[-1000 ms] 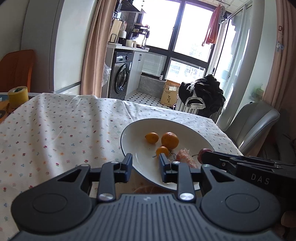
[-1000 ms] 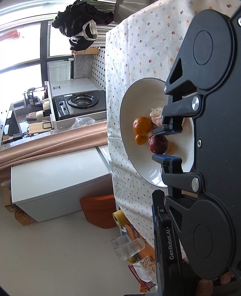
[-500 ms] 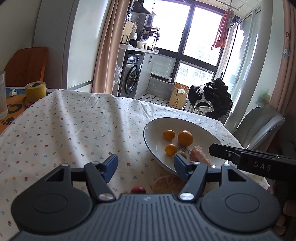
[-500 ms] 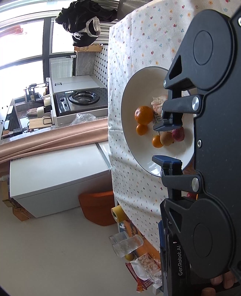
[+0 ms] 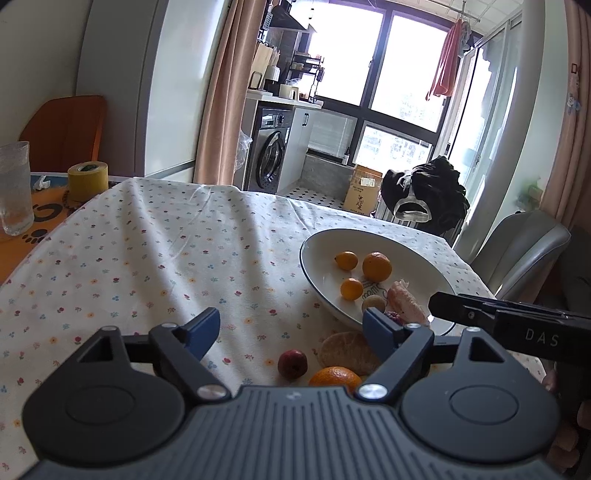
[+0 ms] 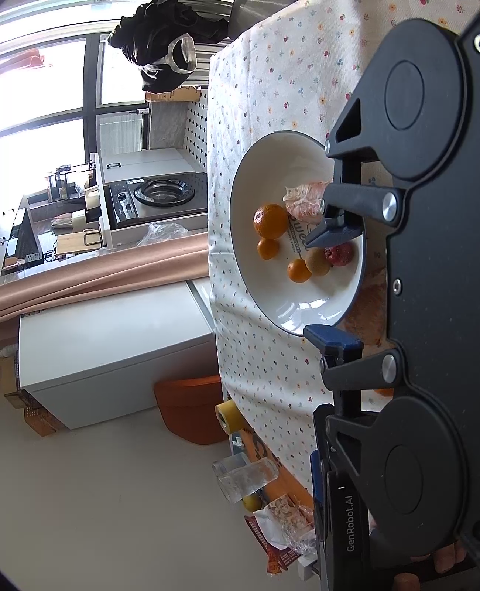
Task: Organize fruits
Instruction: 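Withdraw both open tools from the bowl toward the remaining fruit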
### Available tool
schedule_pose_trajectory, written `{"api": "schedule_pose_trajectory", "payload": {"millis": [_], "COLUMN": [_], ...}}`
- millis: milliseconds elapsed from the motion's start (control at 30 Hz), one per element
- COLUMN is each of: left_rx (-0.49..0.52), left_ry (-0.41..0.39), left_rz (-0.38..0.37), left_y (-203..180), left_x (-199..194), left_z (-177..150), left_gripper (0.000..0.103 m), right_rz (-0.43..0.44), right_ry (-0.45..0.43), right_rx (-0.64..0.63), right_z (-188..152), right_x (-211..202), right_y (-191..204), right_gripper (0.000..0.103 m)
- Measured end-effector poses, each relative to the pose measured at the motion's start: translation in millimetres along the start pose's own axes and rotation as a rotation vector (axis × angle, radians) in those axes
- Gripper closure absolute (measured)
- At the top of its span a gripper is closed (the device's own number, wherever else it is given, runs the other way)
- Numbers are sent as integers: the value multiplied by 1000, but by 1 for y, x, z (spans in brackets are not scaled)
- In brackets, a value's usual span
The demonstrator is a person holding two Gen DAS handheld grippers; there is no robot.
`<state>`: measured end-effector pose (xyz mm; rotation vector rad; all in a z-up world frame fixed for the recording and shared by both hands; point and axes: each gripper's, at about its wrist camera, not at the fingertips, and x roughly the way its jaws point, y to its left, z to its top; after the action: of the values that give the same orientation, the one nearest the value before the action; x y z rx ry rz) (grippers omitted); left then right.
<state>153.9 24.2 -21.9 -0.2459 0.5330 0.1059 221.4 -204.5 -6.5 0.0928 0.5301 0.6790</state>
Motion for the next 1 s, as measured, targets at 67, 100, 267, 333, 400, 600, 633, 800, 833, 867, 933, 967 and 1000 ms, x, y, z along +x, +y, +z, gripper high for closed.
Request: {"api": "schedule_pose_trajectory", "payload": {"millis": [67,100,267,333,400,600,633,800,833,867,933,967,1000], "left_rx": [0,0,-2,-2,-2,0,0,0,3,5,8,8,8], "left_ry": [1,1,11,14,20,35,35,36,36,37,41,44,45], "left_rz": [4,5,8,9,11,24,25,28,29,29,29,29,28], "left_y": [1,2,6,7,9,12,12,16,16,16,18,19,20], "left_x": [-3,-5,-12,-14,-17,-26,-28,-35,-37,-38,-40,-41,-42], "left_z": [-2,-3,-8,-11,-14,-19,-20,-22,-23,-24,-27,-28,-29], "left_gripper": [18,18,16,15,15,14,14,14,14,14,14,14,14], "right_rz": [2,3,9,14,19,36,40,59,61,63,66,67,68], "right_ry": [-6,-7,-9,-9,-9,-2,-1,2,3,5,10,14,16], "right_rx": [5,6,6,6,5,-3,-4,0,1,2,3,3,3], "right_z": [-2,-2,-5,-7,-9,-13,-13,-15,-15,-16,-18,-19,-20], "right_x": [-4,-6,-12,-15,-18,-26,-27,-33,-34,-35,-36,-36,-36], "right_y": [1,2,5,6,8,15,16,19,19,19,20,20,20], "right_gripper": [44,42,37,32,29,22,21,13,12,11,11,10,10]}}
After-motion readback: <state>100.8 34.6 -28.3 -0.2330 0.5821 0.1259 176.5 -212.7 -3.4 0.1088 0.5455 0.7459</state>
